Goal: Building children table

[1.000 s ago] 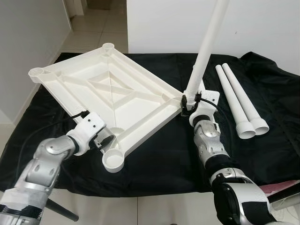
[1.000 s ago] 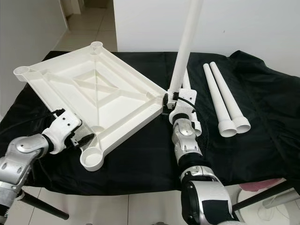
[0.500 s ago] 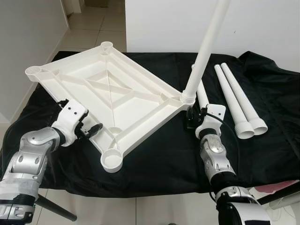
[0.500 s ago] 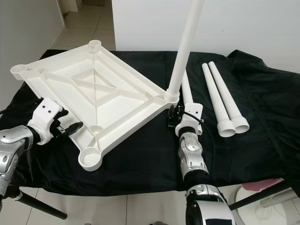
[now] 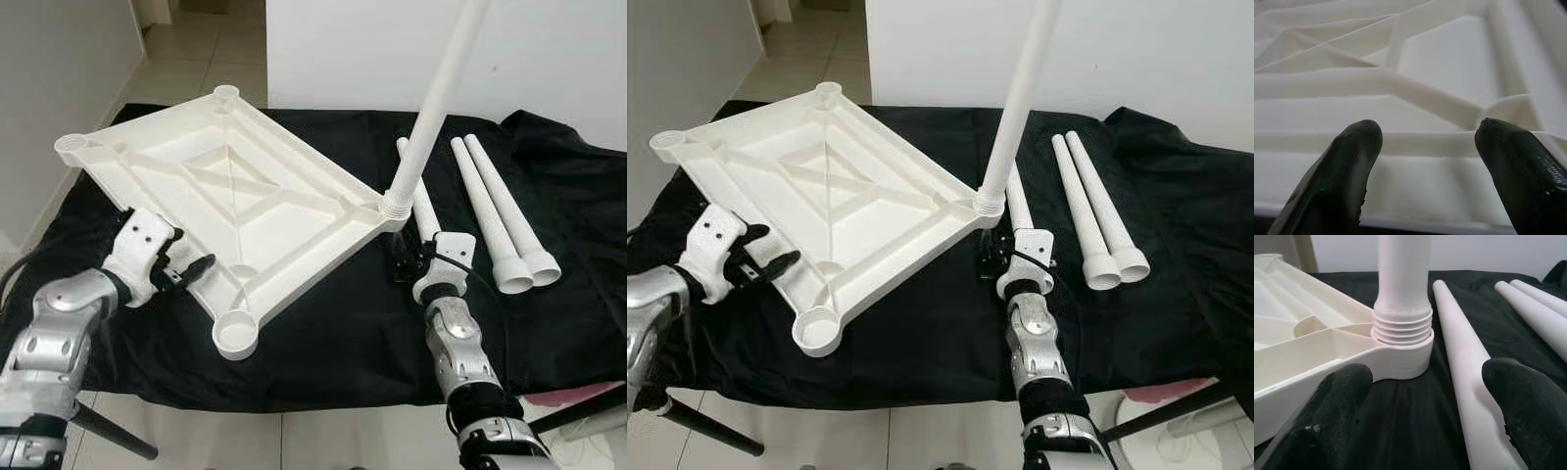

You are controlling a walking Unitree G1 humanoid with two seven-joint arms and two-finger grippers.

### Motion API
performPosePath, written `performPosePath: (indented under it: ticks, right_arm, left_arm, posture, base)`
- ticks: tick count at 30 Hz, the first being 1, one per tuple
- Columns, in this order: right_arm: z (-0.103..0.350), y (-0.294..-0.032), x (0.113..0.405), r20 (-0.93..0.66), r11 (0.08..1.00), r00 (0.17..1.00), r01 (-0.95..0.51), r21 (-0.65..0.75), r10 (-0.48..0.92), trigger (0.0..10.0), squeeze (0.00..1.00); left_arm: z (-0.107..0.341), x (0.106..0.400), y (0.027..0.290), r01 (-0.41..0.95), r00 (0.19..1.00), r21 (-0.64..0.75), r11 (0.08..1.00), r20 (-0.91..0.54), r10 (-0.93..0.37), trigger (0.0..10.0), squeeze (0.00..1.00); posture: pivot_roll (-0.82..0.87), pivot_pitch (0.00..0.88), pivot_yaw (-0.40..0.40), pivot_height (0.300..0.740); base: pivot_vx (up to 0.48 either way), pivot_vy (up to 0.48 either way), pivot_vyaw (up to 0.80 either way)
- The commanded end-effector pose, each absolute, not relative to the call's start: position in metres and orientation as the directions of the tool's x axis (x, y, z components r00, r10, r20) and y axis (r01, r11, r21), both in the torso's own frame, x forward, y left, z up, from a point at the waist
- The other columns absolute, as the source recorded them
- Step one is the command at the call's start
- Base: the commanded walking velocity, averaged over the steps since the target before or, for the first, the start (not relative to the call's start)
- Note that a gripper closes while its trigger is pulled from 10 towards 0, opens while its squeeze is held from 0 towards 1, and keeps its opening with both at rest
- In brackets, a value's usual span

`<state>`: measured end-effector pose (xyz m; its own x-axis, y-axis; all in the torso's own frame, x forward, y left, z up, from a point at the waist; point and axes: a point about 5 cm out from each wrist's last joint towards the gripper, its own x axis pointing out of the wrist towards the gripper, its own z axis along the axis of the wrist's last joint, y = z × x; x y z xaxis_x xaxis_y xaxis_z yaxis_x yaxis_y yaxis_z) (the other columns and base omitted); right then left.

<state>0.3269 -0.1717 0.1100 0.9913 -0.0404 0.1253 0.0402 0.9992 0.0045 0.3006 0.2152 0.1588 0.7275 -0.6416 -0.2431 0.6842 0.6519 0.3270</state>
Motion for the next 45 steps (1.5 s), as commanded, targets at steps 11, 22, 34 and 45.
performPosePath:
  ticks: [11, 22, 34, 45]
  right_arm:
    - [0.089, -0.178, 0.309, 0.034, 0.999, 0.999, -0.022, -0.049, 0.023, 10.0, 0.00]
    - [0.085, -0.182, 0.303, 0.014, 0.998, 1.000, -0.023, -0.061, 0.024, 10.0, 0.00]
    - [0.095, -0.182, 0.301, 0.061, 0.998, 0.997, -0.037, -0.042, 0.039, 10.0, 0.00]
    - [0.094, -0.184, 0.299, 0.058, 0.999, 0.998, -0.022, -0.044, 0.024, 10.0, 0.00]
  left_arm:
    - [0.151, 0.282, 0.220, 0.906, 0.421, 0.200, 0.372, -0.357, -0.834, 10.0, 0.00]
    - [0.145, 0.280, 0.237, 0.930, 0.363, 0.225, 0.289, -0.455, -0.813, 10.0, 0.00]
    - [0.142, 0.274, 0.228, 0.959, 0.239, 0.255, 0.120, -0.509, -0.827, 10.0, 0.00]
    - [0.129, 0.271, 0.241, 0.968, 0.167, 0.250, 0.003, -0.639, -0.751, 10.0, 0.00]
  posture:
    - [0.05, 0.026, -0.060, 0.740]
    - [0.04, 0.023, -0.055, 0.740]
    - [0.03, 0.015, -0.045, 0.740]
    - [0.03, 0.018, -0.031, 0.740]
  base:
    - [0.000, 0.000, 0.00]
    - [0.000, 0.000, 0.00]
    - [0.000, 0.000, 0.00]
    - [0.000, 0.000, 0.00]
